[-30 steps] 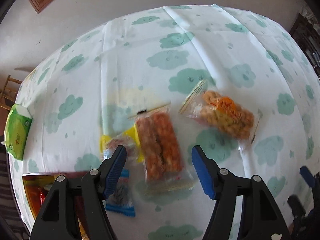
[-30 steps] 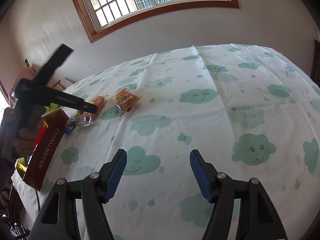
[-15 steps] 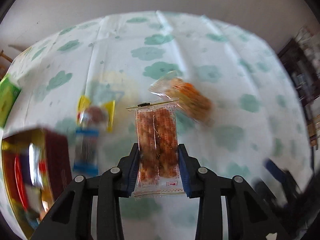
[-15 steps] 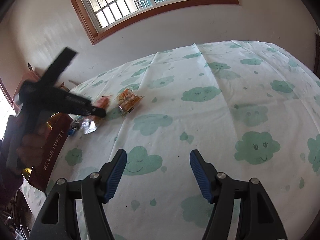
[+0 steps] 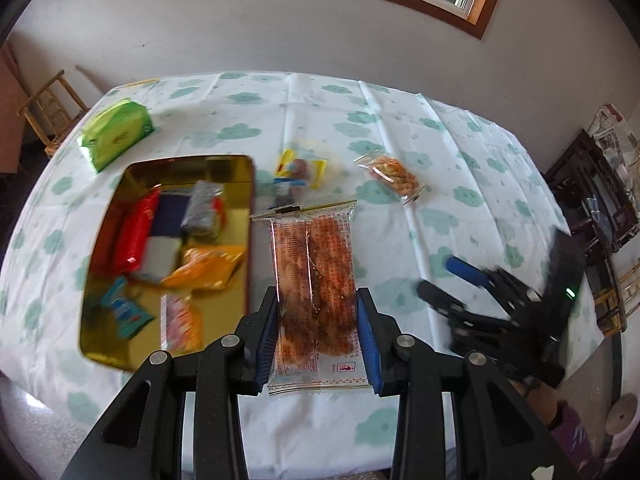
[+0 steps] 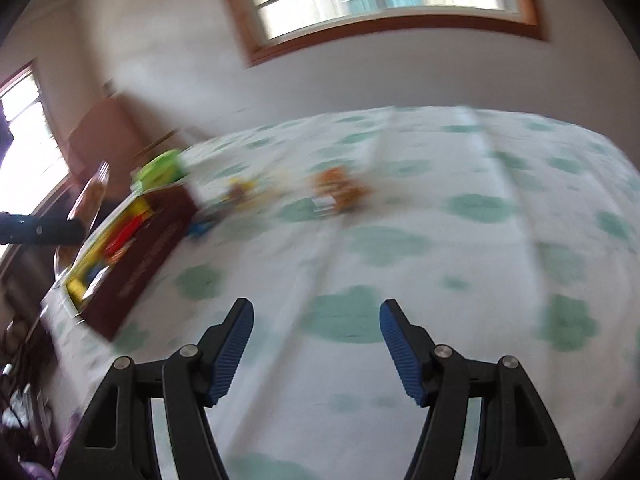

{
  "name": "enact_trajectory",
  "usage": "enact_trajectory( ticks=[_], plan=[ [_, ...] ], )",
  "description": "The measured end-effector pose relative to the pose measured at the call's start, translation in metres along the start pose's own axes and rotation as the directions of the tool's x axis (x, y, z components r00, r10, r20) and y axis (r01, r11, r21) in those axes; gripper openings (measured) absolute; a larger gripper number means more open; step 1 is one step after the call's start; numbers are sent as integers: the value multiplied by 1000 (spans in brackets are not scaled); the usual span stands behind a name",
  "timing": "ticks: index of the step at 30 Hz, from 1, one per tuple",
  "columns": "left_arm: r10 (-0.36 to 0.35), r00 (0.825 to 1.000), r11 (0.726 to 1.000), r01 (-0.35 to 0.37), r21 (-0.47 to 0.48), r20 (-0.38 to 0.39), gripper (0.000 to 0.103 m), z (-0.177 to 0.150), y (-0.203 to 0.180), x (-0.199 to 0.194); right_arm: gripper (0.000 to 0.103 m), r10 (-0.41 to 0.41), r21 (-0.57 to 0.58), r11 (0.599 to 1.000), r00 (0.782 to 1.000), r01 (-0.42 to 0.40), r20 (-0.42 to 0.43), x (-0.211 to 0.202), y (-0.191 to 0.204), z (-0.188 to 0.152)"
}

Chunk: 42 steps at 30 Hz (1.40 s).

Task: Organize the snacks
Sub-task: 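Hold the cracker bag with the left gripper while the right gripper grasps the blue-wrapped candy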

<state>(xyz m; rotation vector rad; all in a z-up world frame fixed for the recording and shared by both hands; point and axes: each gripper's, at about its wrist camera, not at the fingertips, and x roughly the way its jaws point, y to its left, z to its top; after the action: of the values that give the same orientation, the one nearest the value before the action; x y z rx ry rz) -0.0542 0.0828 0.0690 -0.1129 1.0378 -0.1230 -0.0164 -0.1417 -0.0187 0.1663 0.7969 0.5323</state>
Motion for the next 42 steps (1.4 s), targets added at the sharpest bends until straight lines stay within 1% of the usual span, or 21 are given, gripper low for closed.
enact_trajectory(
  ticks=[2, 5, 6, 7, 10, 12, 14, 15, 19, 21, 24, 28, 32, 34, 36, 38, 39, 41, 42],
  plan=[
    [-1, 1000, 1000, 1, -5, 4, 33, -5, 6, -7, 67, 41, -66, 997, 999, -43, -25, 19, 29, 11],
    [-5, 1000, 1000, 5, -15, 16, 33, -9, 15, -15, 66, 94, -105, 990, 995, -98, -46, 46, 55, 27],
    [0, 1000, 1000, 1, -15, 18, 33, -10, 17, -15, 62, 107, -116, 987, 993, -113, -52, 57, 64, 35],
    [5, 1000, 1000, -5, -20, 20, 33, -10, 20, -16, 59, 109, -127, 985, 992, -116, -56, 64, 69, 40],
    [1, 1000, 1000, -1, -27, 25, 33, -10, 29, -18, 59, 105, -155, 981, 991, -117, -82, 93, 85, 58],
    [1, 1000, 999, 0, -35, 28, 33, -9, 34, -18, 59, 116, -113, 985, 988, -127, -102, 109, 86, 68],
    [-5, 1000, 999, 6, -39, 29, 33, -9, 38, -17, 51, 134, -46, 989, 985, -140, -108, 120, 82, 76],
    [-4, 1000, 999, 6, -42, 29, 33, -9, 40, -17, 48, 125, -27, 991, 986, -129, -107, 122, 80, 79],
    [-11, 999, 999, 13, -44, 30, 33, -10, 44, -16, 43, 121, 34, 992, 985, -118, -120, 138, 79, 86],
    [-14, 1000, 999, 15, -42, 28, 33, -10, 46, -14, 43, 136, 44, 990, 983, -132, -123, 143, 81, 90],
    [-14, 1000, 999, 15, -41, 26, 33, -10, 47, -13, 43, 94, 38, 995, 986, -90, -135, 151, 86, 94],
    [-18, 1000, 999, 19, -39, 23, 33, -11, 48, -12, 43, 70, 62, 996, 983, -60, -168, 166, 86, 95],
    [-16, 1000, 999, 17, -41, 22, 33, -11, 48, -11, 43, 42, 53, 998, 986, -33, -162, 172, 90, 98],
    [-14, 1000, 999, 15, -44, 23, 33, -12, 50, -11, 42, 10, 21, 1000, 987, -7, -162, 173, 95, 98],
    [-10, 1000, 999, 11, -51, 22, 33, -12, 52, -11, 38, -25, -41, 999, 987, 19, -158, 172, 101, 95],
    [-9, 1000, 998, 10, -58, 21, 33, -12, 54, -13, 33, -45, -82, 996, 985, 32, -164, 169, 102, 93],
    [-7, 1000, 998, 9, -58, 25, 33, -13, 55, -14, 29, -49, -108, 994, 984, 31, -169, 165, 101, 90],
    [-1, 1000, 998, 2, -59, 30, 33, -13, 57, -17, 28, -56, -150, 988, 981, 28, -184, 152, 96, 82],
    [-2, 1000, 998, 4, -61, 31, 33, -13, 58, -18, 26, -65, -166, 986, 982, 36, -179, 143, 94, 77]
  ],
)
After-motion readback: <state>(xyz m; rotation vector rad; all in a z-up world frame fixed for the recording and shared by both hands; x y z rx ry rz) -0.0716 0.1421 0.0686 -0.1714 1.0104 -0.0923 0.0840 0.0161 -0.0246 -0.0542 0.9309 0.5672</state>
